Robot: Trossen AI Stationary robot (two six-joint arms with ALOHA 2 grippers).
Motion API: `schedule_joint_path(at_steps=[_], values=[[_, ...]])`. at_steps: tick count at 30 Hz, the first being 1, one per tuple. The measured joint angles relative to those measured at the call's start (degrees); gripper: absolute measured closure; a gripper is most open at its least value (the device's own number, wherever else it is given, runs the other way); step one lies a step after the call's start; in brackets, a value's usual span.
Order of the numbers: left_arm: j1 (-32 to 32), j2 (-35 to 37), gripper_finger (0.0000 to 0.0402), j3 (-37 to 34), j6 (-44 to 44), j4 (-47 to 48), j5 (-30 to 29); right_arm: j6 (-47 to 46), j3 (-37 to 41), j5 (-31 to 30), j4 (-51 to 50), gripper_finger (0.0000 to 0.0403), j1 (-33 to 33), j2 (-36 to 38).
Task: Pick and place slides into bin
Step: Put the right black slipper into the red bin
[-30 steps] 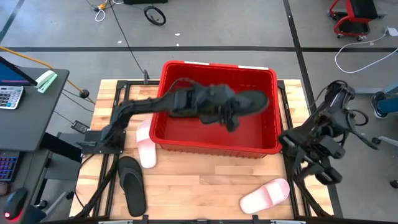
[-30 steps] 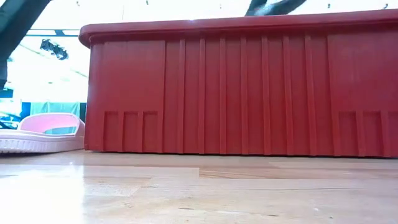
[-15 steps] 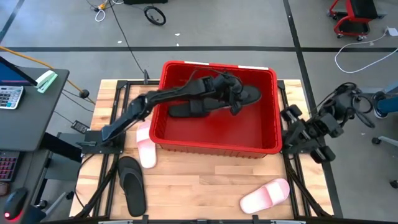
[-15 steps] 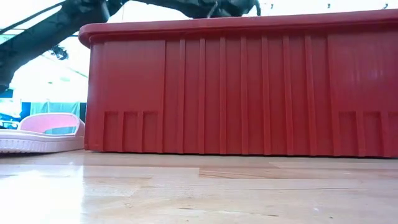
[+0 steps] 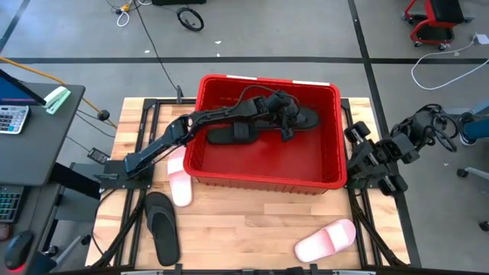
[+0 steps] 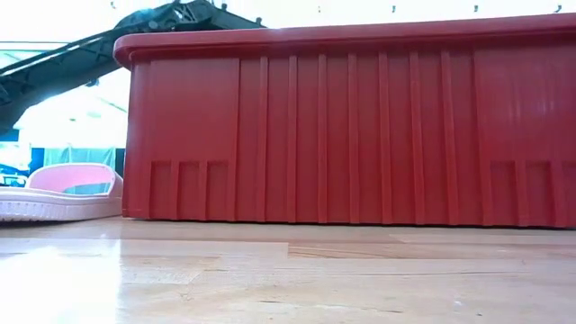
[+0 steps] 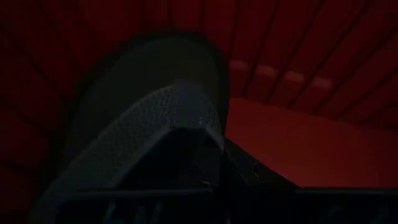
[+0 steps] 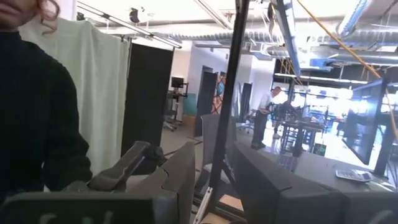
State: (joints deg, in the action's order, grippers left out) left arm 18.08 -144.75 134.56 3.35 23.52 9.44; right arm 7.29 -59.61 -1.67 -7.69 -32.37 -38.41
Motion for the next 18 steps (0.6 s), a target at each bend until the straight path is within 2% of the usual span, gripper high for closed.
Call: schedule_joint_path(at_steps=[6,13,18], values=[[1.04,-2.72,0.0396,0.0,0.63,-6.69,6.57,-0.02,0.0,0.0,0.02,0.0289,0.71,-0.58],[1.14,-6.22,0.0391,0.0,4.42,-11.06,7.28,-0.1,0.0,-0.01,0.16,0.0289,1.91,-2.23],[2.03,-8.35,0.0365,-0.03,0.2,-10.95,7.05,-0.45,0.0,-0.02,0.18,0.0289,2.06,-3.54]])
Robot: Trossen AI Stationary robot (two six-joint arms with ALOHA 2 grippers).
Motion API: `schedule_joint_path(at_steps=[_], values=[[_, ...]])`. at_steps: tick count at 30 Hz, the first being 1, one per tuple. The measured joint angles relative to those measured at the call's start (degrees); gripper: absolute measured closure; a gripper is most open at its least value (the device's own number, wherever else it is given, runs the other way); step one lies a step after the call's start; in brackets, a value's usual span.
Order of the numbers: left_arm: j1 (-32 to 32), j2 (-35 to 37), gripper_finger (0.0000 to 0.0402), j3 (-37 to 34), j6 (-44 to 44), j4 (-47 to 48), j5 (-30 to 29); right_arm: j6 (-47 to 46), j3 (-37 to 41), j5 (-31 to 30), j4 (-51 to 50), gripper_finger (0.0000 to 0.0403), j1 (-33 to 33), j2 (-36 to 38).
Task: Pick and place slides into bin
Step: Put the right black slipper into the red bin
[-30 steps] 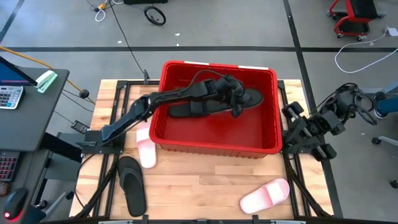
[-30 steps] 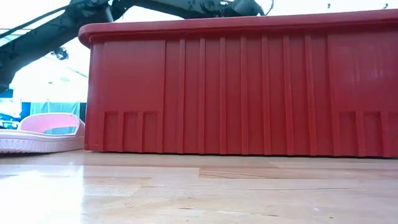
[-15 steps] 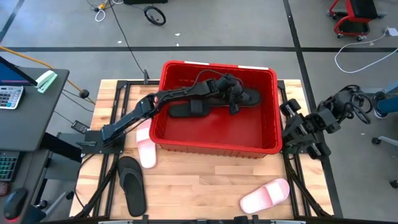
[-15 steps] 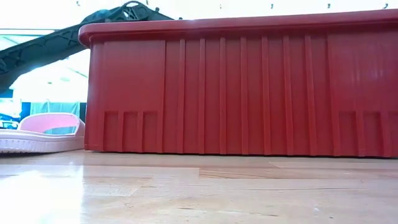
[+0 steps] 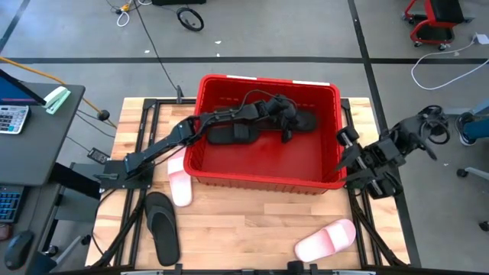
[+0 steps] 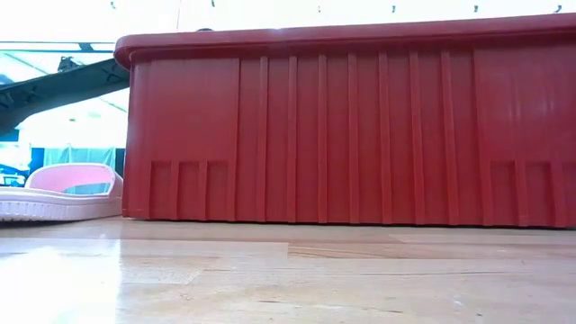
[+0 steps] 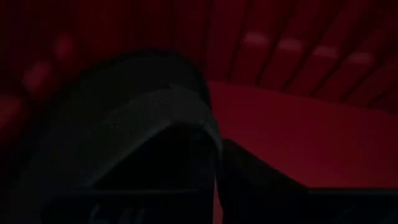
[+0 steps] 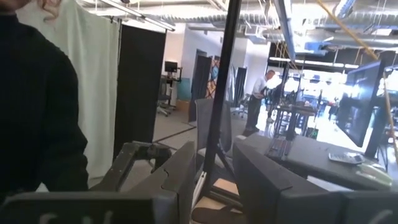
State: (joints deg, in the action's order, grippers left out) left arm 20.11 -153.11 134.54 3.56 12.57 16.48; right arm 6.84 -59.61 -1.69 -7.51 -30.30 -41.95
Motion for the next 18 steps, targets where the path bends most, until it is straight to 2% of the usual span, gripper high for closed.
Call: schedule_joint_path(at_steps=[5,13,18], values=[[0.13,-0.01,0.0327,0.0,0.48,-0.43,-0.36,-1.32,0.02,0.01,0.0,0.0289,0.0,-0.83],[-0.03,0.07,0.0228,0.46,-1.82,-7.5,-0.39,-1.36,0.02,0.02,0.02,0.0289,-0.02,-0.92],[-0.48,0.1,0.0181,0.46,-1.39,-6.91,-2.46,-3.03,0.02,0.04,-0.01,0.0289,-0.02,-0.95]])
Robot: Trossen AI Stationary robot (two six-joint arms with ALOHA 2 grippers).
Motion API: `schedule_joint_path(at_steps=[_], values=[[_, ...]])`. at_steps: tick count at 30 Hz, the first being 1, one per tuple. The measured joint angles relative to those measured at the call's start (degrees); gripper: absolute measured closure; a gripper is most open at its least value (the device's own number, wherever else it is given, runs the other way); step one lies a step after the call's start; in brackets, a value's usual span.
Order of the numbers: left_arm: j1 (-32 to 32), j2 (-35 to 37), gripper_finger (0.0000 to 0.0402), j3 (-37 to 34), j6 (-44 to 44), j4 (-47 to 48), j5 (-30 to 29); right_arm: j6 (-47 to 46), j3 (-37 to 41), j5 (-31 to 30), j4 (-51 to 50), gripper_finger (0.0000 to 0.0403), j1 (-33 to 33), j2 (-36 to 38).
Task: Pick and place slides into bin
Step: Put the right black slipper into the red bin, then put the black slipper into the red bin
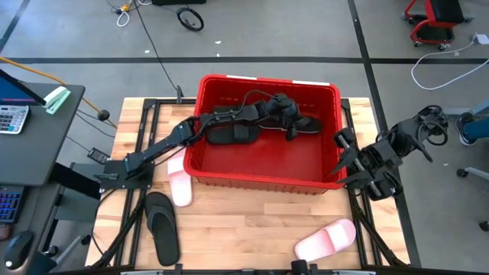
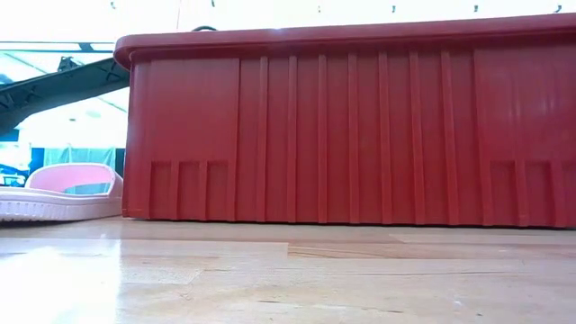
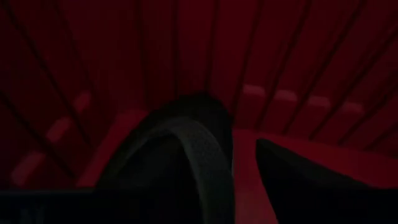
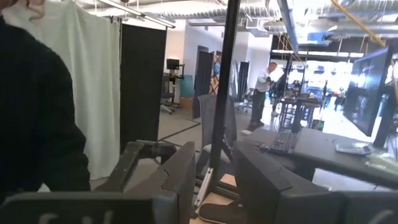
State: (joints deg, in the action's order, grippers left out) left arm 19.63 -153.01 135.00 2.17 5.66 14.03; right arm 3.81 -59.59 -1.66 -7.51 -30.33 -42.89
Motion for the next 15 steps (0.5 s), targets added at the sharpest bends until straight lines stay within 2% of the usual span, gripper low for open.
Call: schedule_joint_path(at_steps=[4,9,15], values=[[0.09,0.0,0.0169,0.0,0.29,2.62,-0.47,-3.95,0.0,0.02,-0.05,0.0289,0.0,0.0],[0.1,0.0,0.0174,0.0,0.42,3.05,-6.37,-5.73,0.0,0.44,-0.13,0.0289,-0.05,-0.13],[-0.13,0.91,0.0186,-0.02,-1.72,-2.37,-8.27,-5.85,0.0,2.09,-0.21,0.0289,-0.04,-0.59]])
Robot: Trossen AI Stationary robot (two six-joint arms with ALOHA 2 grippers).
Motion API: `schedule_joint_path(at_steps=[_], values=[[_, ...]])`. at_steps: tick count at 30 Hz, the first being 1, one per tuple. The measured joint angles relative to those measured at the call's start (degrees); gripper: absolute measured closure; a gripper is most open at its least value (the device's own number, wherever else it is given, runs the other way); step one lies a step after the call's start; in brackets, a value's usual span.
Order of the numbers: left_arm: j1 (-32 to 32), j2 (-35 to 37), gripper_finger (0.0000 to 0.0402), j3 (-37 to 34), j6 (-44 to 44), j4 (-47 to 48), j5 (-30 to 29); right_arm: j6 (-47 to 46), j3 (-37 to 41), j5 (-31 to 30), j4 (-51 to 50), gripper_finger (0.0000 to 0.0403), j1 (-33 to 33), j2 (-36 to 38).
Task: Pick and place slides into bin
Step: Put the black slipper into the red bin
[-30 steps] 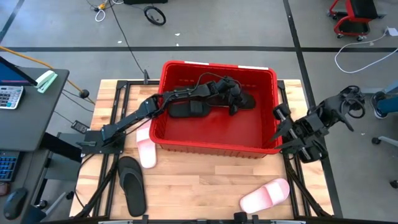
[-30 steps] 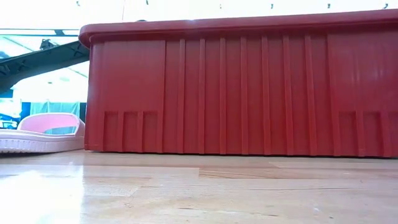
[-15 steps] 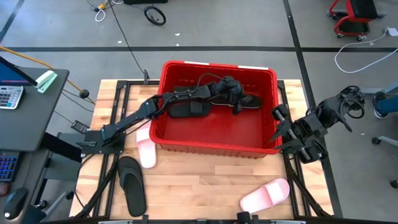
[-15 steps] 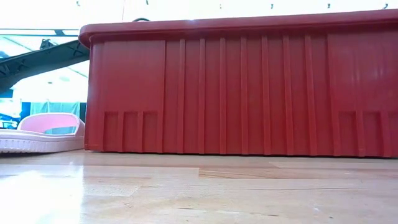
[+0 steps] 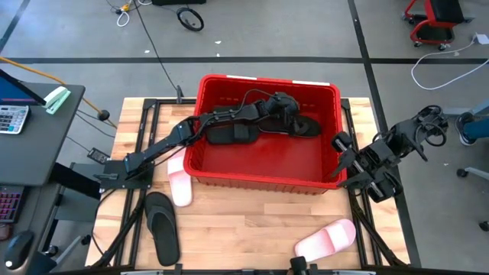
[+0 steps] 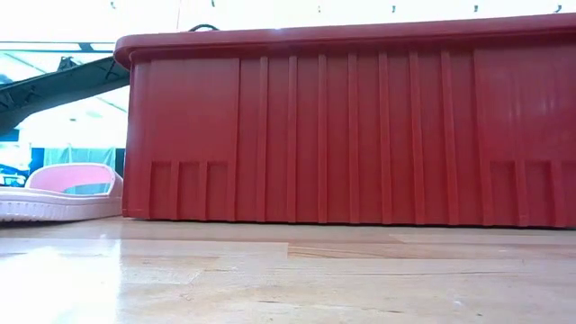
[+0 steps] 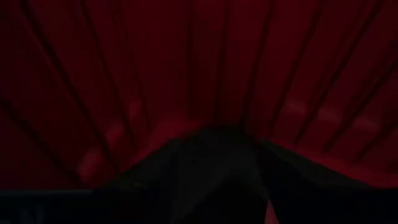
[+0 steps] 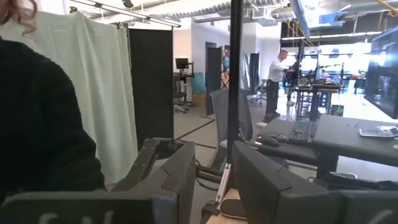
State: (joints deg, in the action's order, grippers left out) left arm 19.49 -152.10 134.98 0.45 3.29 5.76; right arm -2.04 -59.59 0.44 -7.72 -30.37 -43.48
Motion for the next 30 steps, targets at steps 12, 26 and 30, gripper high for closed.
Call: schedule_joint_path(at_steps=[12,26,30], values=[[-2.14,15.38,0.0205,0.02,-2.57,9.17,-2.8,-4.04,0.0,0.09,0.08,0.029,-0.04,2.29],[-15.22,38.88,0.0255,0.09,-12.98,57.62,-2.62,-3.79,0.0,0.08,-5.79,0.029,-0.04,2.25],[-24.16,42.46,0.0266,0.05,-31.41,69.95,-2.4,-3.71,0.0,0.09,-5.78,0.029,-0.04,2.23]])
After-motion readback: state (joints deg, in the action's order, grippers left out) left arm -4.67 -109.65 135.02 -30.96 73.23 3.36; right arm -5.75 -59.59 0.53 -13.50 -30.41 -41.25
